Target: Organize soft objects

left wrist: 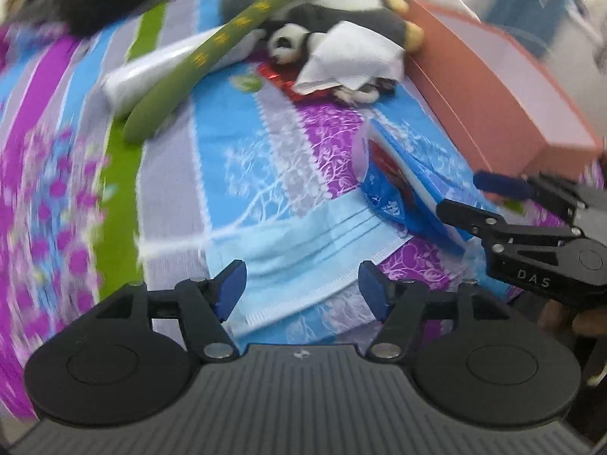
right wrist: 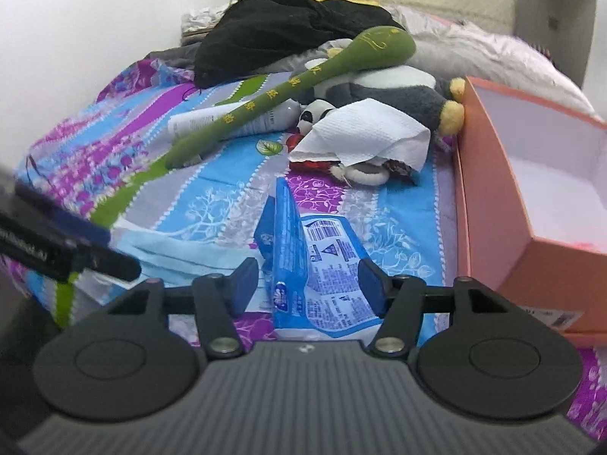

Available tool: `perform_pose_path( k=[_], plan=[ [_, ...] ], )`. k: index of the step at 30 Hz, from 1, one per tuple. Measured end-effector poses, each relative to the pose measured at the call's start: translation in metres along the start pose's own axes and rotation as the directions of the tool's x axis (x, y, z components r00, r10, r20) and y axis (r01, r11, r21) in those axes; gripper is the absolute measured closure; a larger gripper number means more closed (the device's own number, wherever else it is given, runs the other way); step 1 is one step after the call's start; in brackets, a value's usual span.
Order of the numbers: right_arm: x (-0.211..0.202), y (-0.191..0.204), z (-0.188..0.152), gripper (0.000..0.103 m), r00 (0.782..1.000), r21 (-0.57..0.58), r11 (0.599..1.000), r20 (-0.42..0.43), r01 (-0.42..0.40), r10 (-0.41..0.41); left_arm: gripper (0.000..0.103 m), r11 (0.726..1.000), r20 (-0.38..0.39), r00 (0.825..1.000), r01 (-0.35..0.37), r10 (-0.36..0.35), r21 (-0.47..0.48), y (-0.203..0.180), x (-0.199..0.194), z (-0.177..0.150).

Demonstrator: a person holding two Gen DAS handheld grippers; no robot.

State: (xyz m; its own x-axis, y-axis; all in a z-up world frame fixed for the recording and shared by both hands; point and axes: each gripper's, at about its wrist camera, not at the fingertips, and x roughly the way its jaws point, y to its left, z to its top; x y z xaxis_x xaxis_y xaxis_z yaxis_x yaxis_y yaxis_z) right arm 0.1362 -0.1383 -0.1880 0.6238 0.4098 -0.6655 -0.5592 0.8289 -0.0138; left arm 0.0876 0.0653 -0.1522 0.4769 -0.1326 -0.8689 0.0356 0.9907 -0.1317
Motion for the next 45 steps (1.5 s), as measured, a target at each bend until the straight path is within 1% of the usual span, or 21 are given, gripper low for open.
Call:
perform_pose_path(
  k=[3,5,7,9,11,13,16,18,20,22,23,24,27,33,35,37,38,39,41,43,45],
  plan=[
    [0.001,-0.001,-0.005,0.043,0.999,-0.001,1.000,0.024,-0.027,0.027,0.029,0.995,0.012,1.000,-0.010,0.008,0.102,-0.006,0.007,0.011],
    [0.004,-0.001,-0.006,0.043,1.000,0.007,1.000,0.019,-0.024,0.024,0.028,0.988,0.017,1.000,0.001,-0.004,0.158,-0.009,0.015,0.018],
    [0.008,0.001,-0.007,0.043,1.000,-0.016,1.000,0.020,-0.011,0.011,0.028,0.981,-0.005,1.000,0.022,-0.022,0.192,-0.010,0.026,0.023],
    [0.011,0.004,-0.009,0.044,1.000,-0.043,0.999,0.006,-0.008,0.008,0.028,0.974,-0.026,1.000,0.016,-0.011,0.225,-0.013,0.039,0.026],
    [0.014,0.005,-0.010,0.047,1.000,-0.042,0.999,-0.014,-0.006,0.006,0.028,0.975,-0.069,0.998,0.014,0.001,0.221,-0.012,0.051,0.028],
    [0.016,0.004,-0.012,0.048,1.000,-0.024,1.000,-0.026,-0.014,0.013,0.028,0.978,-0.091,0.996,0.018,0.001,0.206,-0.010,0.059,0.029],
    [0.020,0.004,-0.013,0.051,0.999,-0.032,0.999,-0.031,0.018,-0.019,0.028,0.972,-0.082,0.996,-0.017,0.037,0.236,-0.014,0.067,0.025],
    [0.022,0.004,-0.015,0.053,0.999,-0.042,0.999,-0.036,0.035,-0.036,0.028,0.973,-0.095,0.995,-0.015,0.037,0.230,-0.014,0.073,0.024],
    [0.023,0.004,-0.016,0.059,0.998,-0.038,0.998,-0.037,0.046,-0.047,0.028,0.972,-0.097,0.995,-0.012,0.036,0.235,-0.015,0.078,0.023],
    [0.023,0.004,-0.017,0.070,0.998,-0.030,0.998,-0.032,0.046,-0.047,0.028,0.968,-0.098,0.994,-0.017,0.043,0.250,-0.018,0.080,0.021],
    [0.022,0.005,-0.018,0.071,0.998,-0.030,0.999,-0.030,0.045,-0.046,0.029,0.966,-0.101,0.994,-0.017,0.045,0.257,-0.018,0.082,0.020],
    [0.021,0.006,-0.019,0.076,0.999,-0.033,0.998,-0.024,0.044,-0.045,0.029,0.966,-0.104,0.993,-0.022,0.051,0.257,-0.019,0.083,0.019],
    [0.017,0.010,-0.014,0.087,0.997,-0.081,0.994,-0.034,0.071,-0.074,0.031,0.968,-0.116,0.992,-0.027,0.058,0.250,-0.020,0.085,0.018],
    [0.003,0.003,-0.007,0.091,0.996,-0.047,0.995,-0.014,0.086,-0.087,0.047,0.962,-0.123,0.990,-0.028,0.064,0.270,-0.025,0.082,0.015],
    [0.000,-0.001,-0.006,0.092,0.997,-0.019,0.996,-0.012,0.082,-0.082,0.058,0.963,-0.124,0.991,-0.021,0.056,0.268,-0.028,0.082,0.015],
    [-0.003,-0.005,-0.005,0.092,0.997,0.011,0.997,-0.012,0.079,-0.079,0.067,0.964,-0.118,0.992,-0.021,0.054,0.266,-0.032,0.080,0.012],
    [-0.003,-0.006,-0.004,0.092,0.997,0.019,0.996,-0.010,0.082,-0.082,0.073,0.964,-0.111,0.992,-0.024,0.055,0.263,-0.035,0.079,0.011],
    [-0.005,-0.008,-0.003,0.092,0.997,0.026,0.996,-0.007,0.083,-0.083,0.076,0.966,-0.103,0.993,-0.028,0.056,0.257,-0.037,0.079,0.009],
    [-0.007,-0.011,-0.002,0.092,0.997,0.055,0.995,-0.009,0.081,-0.080,0.087,0.969,-0.090,0.994,-0.042,0.065,0.244,-0.041,0.077,0.005],
    [-0.009,-0.015,-0.001,0.092,0.997,0.084,0.993,-0.011,0.079,-0.078,0.094,0.974,-0.081,0.994,-0.058,0.077,0.217,-0.043,0.075,0.003],
    [-0.012,-0.018,0.001,0.092,0.997,0.111,0.991,-0.007,0.077,-0.077,0.095,0.982,-0.069,0.995,-0.064,0.077,0.178,-0.043,0.070,0.001]
  ],
)
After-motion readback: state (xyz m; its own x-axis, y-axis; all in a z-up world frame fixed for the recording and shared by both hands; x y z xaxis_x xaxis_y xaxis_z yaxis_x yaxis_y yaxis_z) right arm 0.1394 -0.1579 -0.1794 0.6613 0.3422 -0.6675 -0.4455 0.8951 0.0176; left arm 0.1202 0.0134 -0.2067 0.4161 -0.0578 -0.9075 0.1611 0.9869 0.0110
